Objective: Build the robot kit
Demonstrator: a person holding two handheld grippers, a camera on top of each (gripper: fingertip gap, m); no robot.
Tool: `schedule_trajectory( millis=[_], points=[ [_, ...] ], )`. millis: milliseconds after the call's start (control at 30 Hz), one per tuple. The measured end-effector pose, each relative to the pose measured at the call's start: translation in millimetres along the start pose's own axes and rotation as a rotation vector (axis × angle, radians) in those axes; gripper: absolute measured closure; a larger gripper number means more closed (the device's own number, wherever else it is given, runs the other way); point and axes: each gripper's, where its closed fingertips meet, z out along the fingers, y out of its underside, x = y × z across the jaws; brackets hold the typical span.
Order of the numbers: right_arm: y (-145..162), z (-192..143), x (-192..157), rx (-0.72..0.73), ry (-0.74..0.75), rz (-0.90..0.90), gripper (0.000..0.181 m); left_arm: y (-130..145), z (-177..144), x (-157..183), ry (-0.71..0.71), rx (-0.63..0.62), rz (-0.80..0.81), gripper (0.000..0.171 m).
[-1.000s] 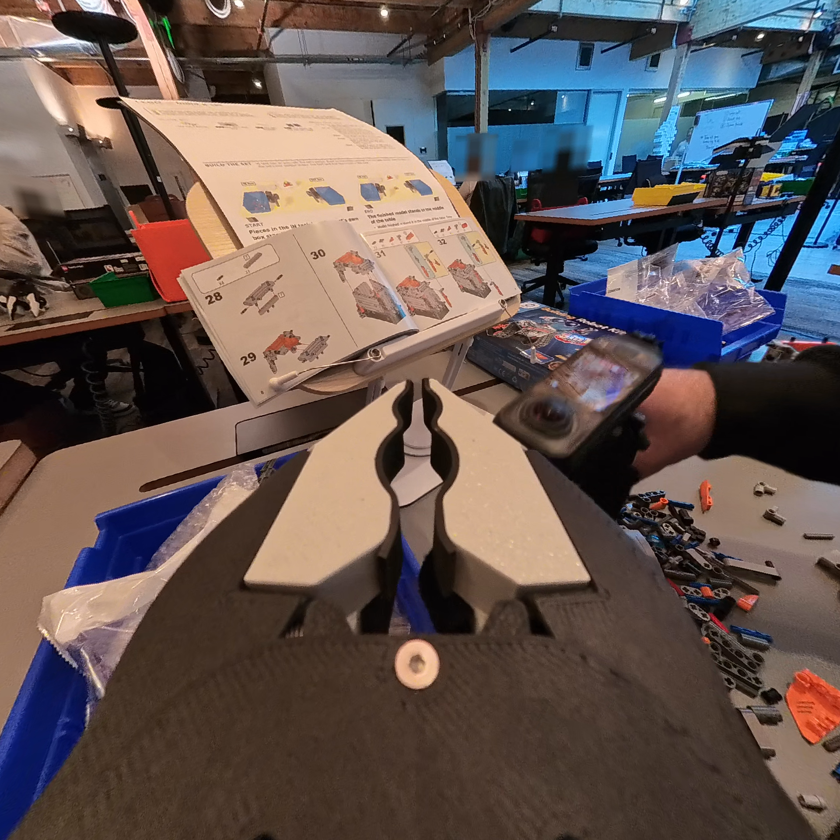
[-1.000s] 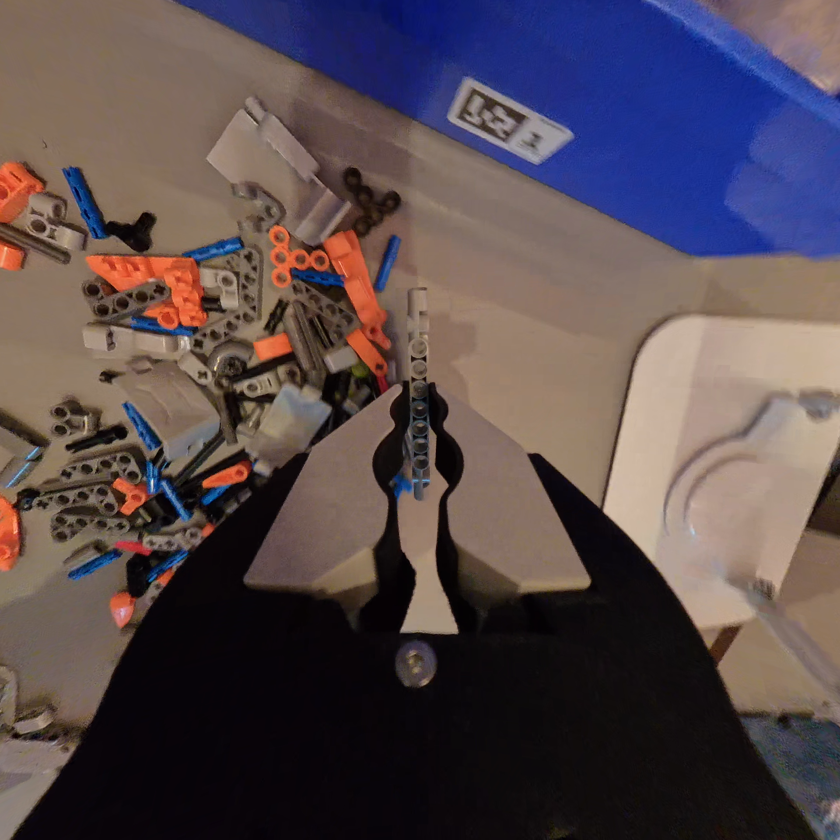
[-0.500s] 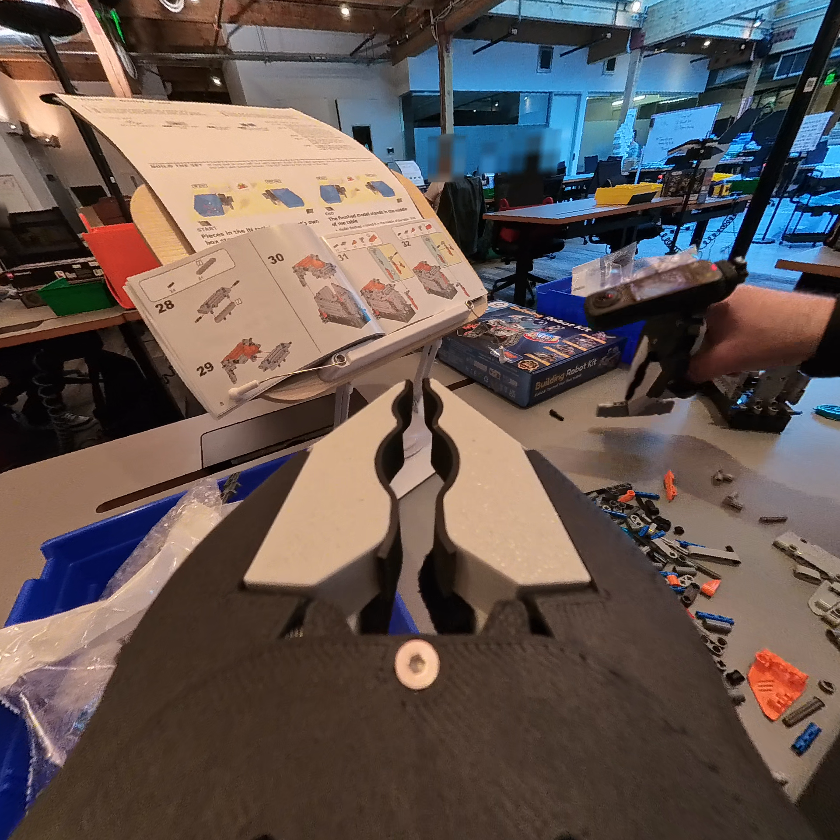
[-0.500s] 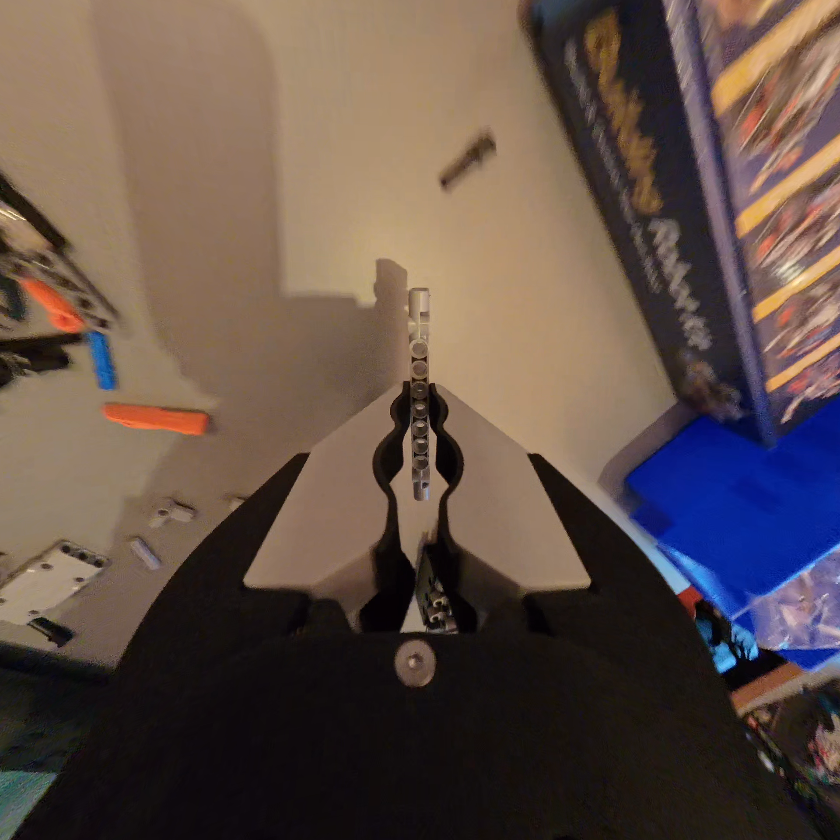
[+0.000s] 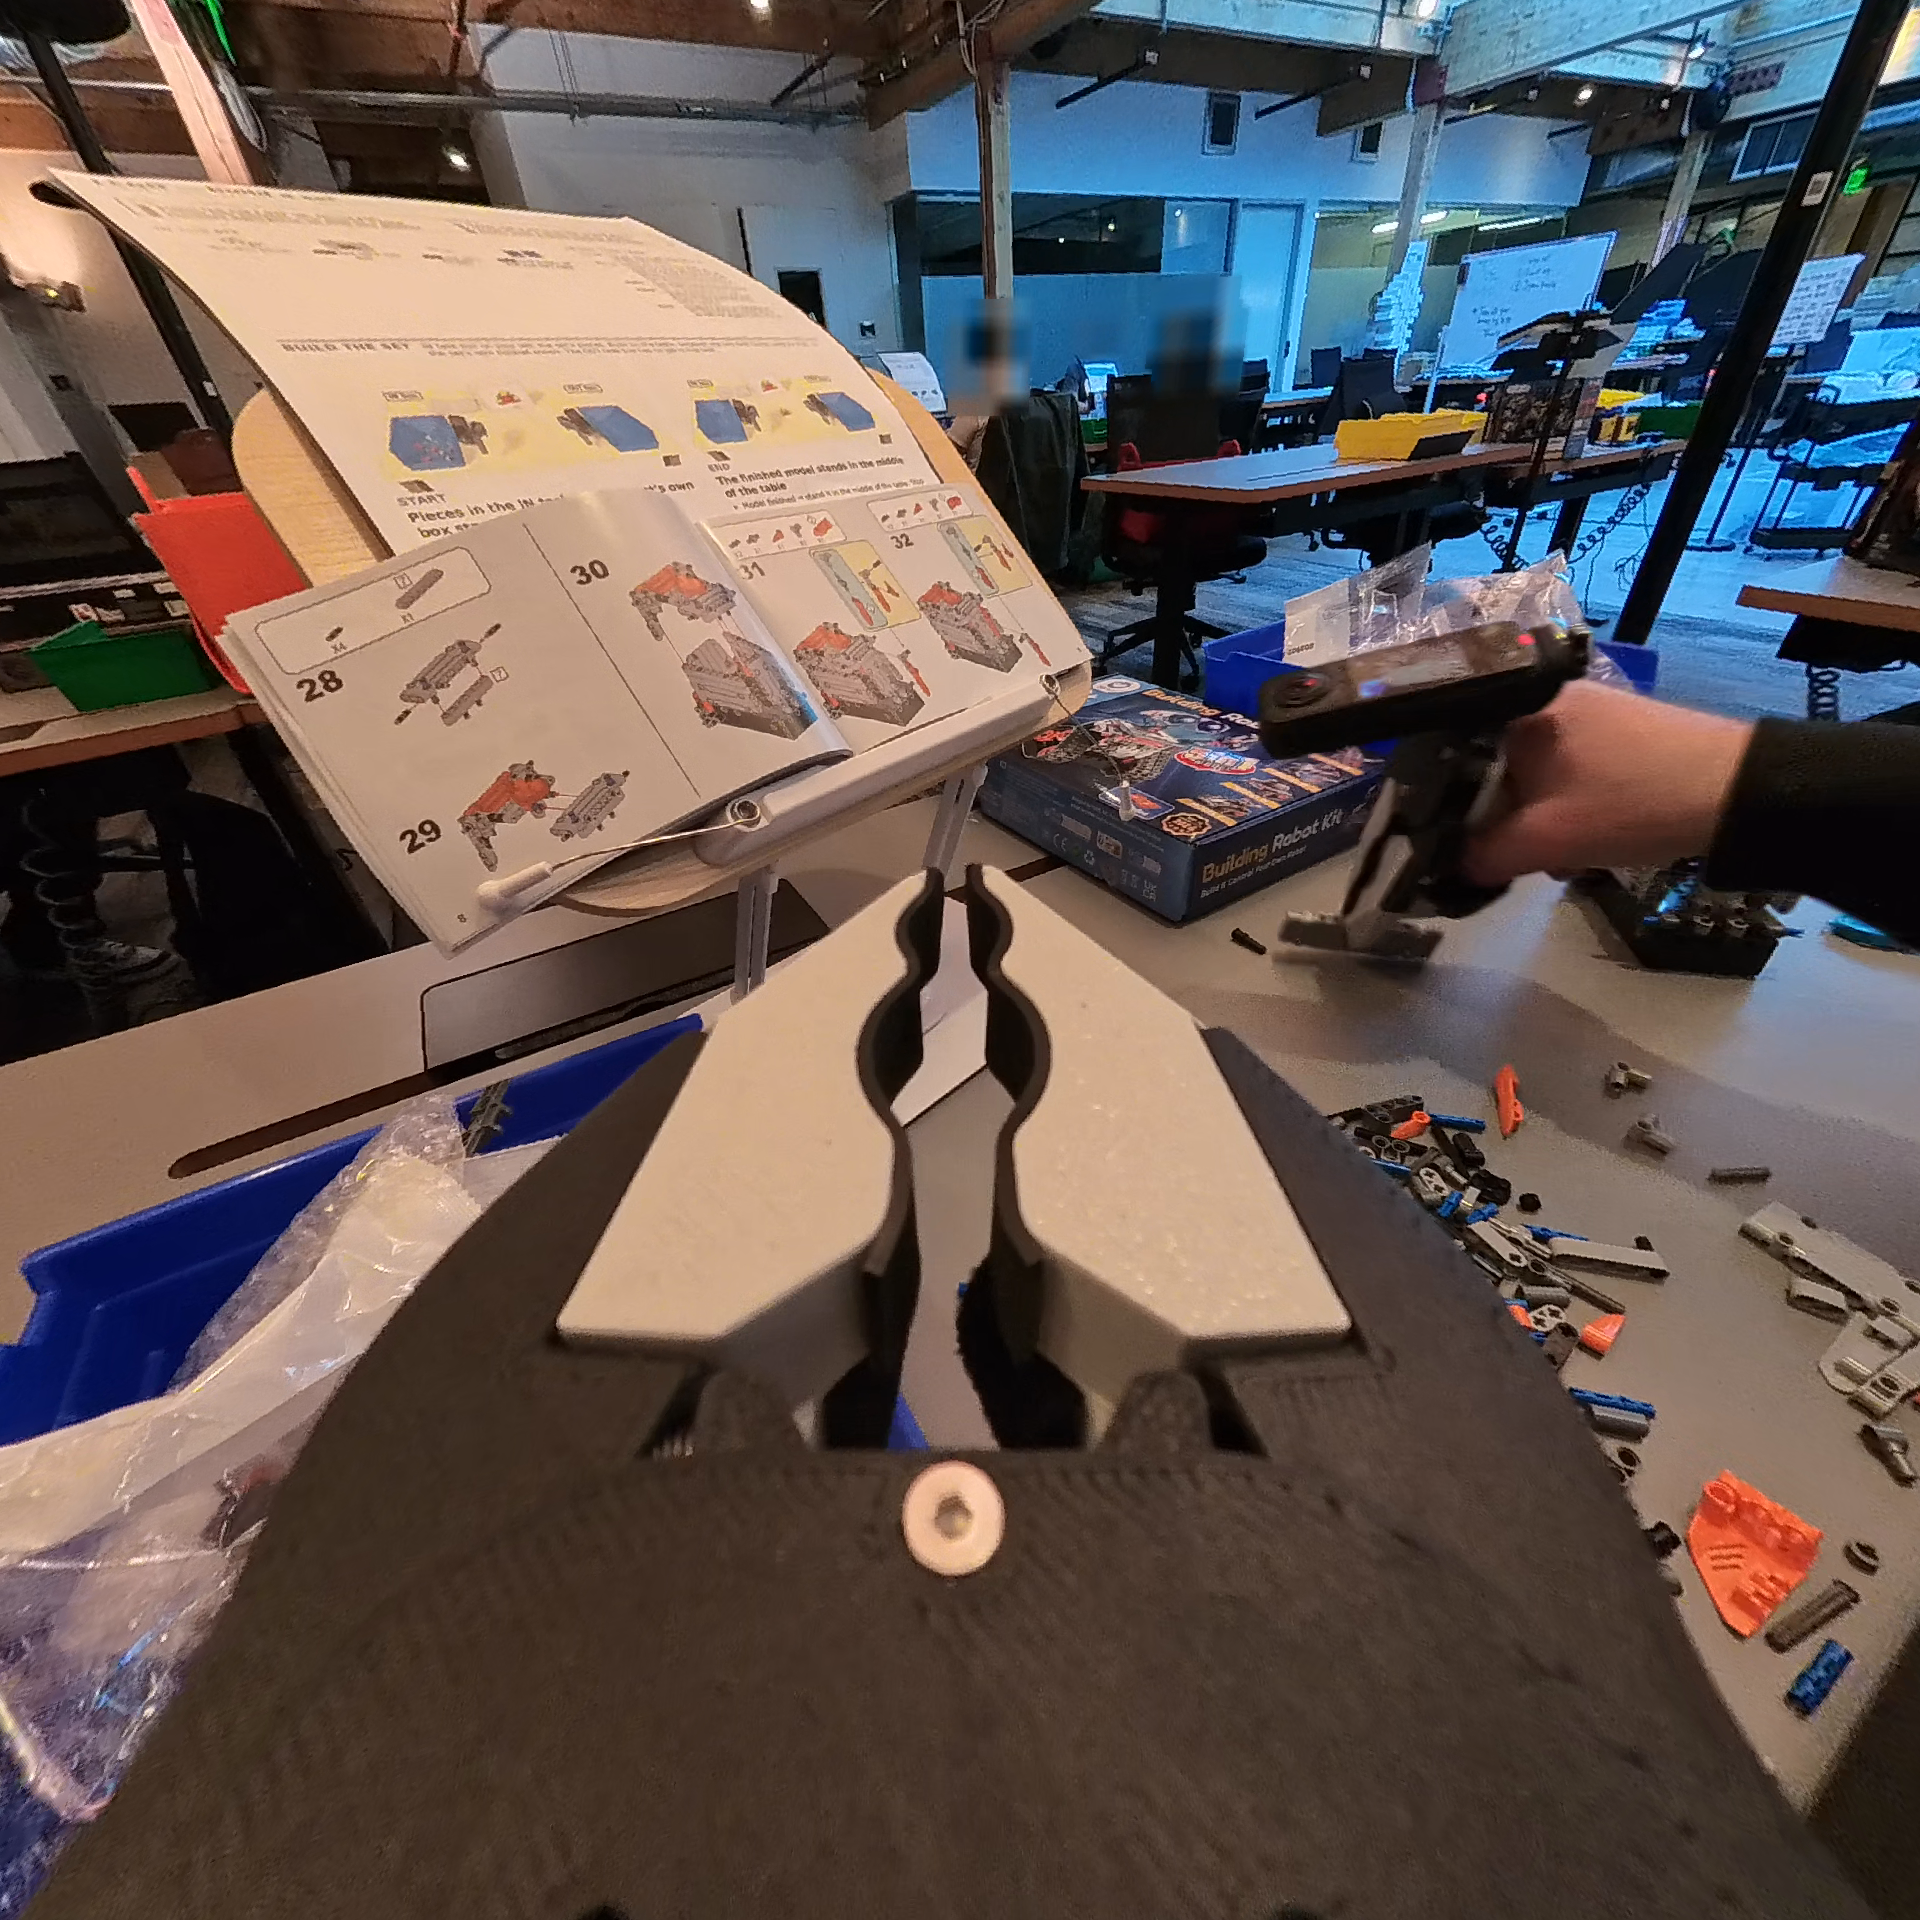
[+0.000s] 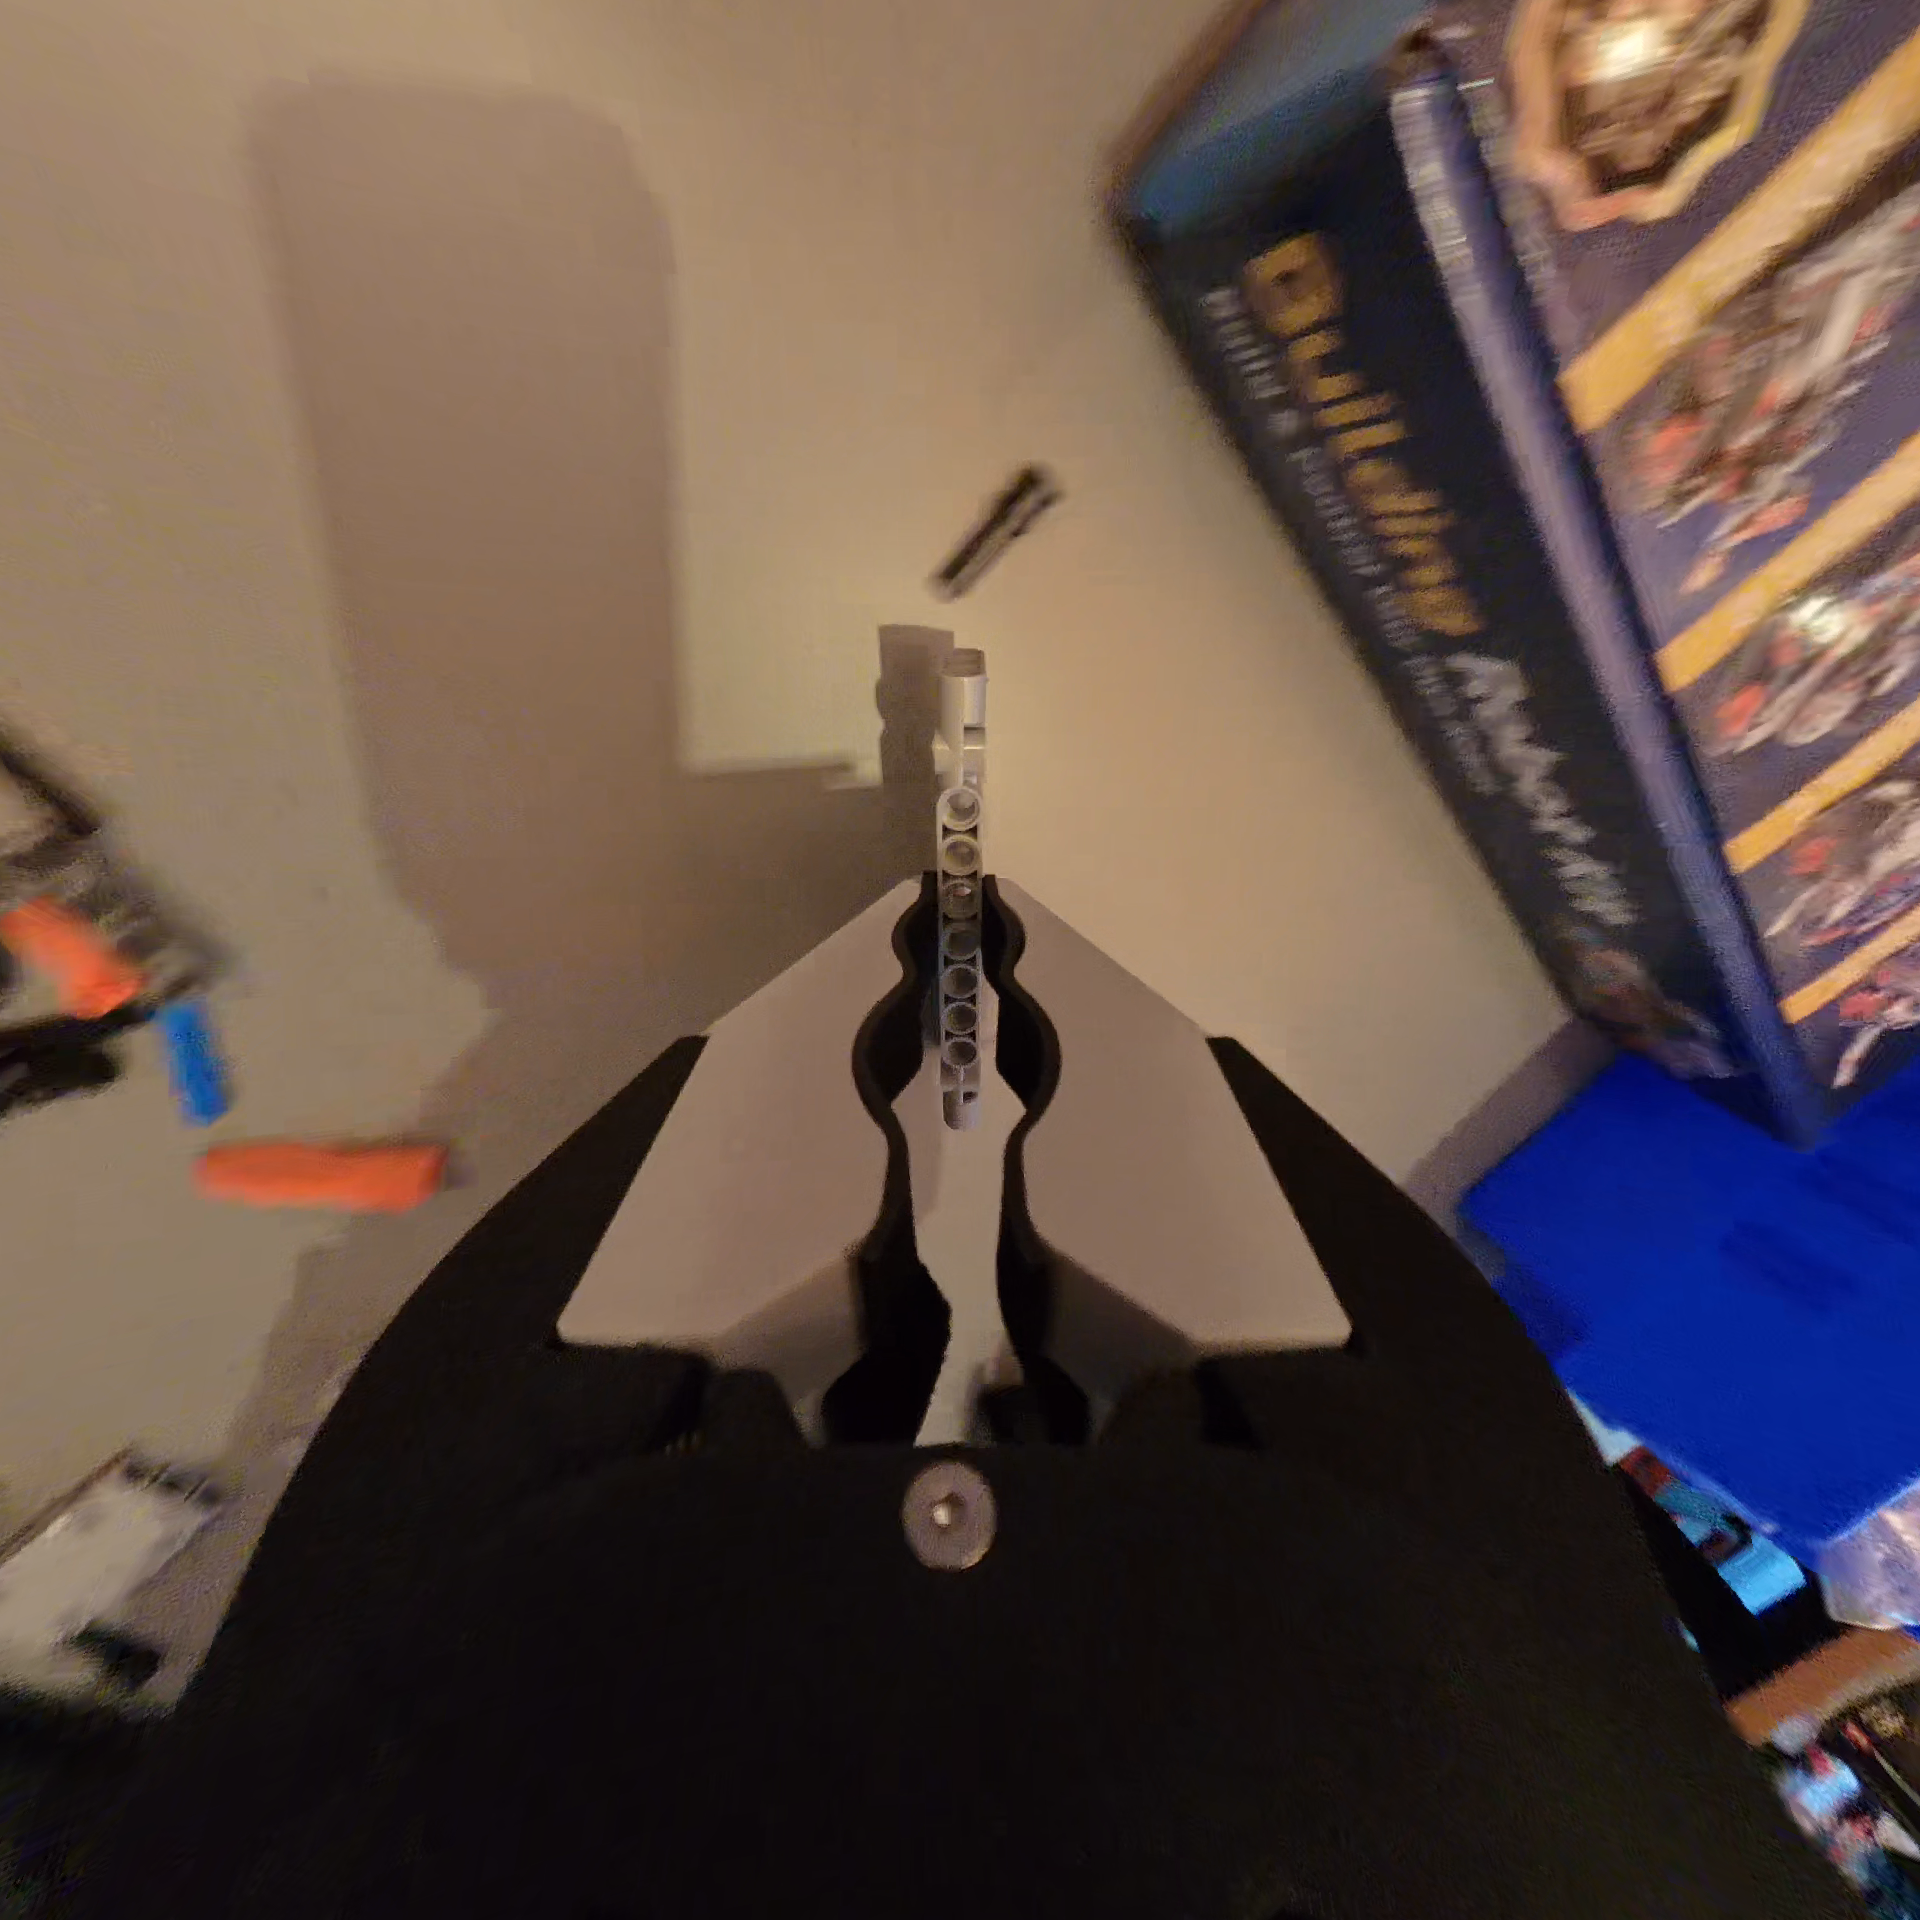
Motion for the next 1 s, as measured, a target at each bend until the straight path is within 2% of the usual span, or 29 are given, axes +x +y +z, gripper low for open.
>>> schedule_trajectory(
  millis=[100,233,367,667,767,833,1000],
  points=[
    [-18.4,12.9,31.5,-0.001,0.069,0.017,0.176,2.8,2.3,0.1,-0.001,-0.013,0.007,0.169],
    [-36.9,10.7,15.0,-0.007,0.005,-0.054,0.176,-0.3,0.0,-0.6,-0.005,-0.001,0.01,0.17],
    [-40.8,0.5,-28.1,0.011,-0.055,-0.164,0.176,-1.9,-1.9,-1.4,-0.002,0.006,0.006,0.17],
    [-16.1,-29.9,-137.1,0.043,-0.168,-0.368,0.176,-4.4,-3.6,2.2,0.005,0.015,0.008,0.17],
    [-6.9,-38.4,-124.9,0.069,-0.11,-0.295,0.177,-2.8,-3.5,2.5,0.004,0.01,0.007,0.17],
    [10.5,-48.1,-102.2,0.076,-0.073,-0.195,0.177,0.3,-3.4,2.7,0.008,0.005,0.001,0.17],
    [100.7,-41.3,-59.1,-0.044,-0.01,0.055,0.176,-2.2,-6.6,3.6,0.02,0.02,-0.01,0.17]
  ],
)
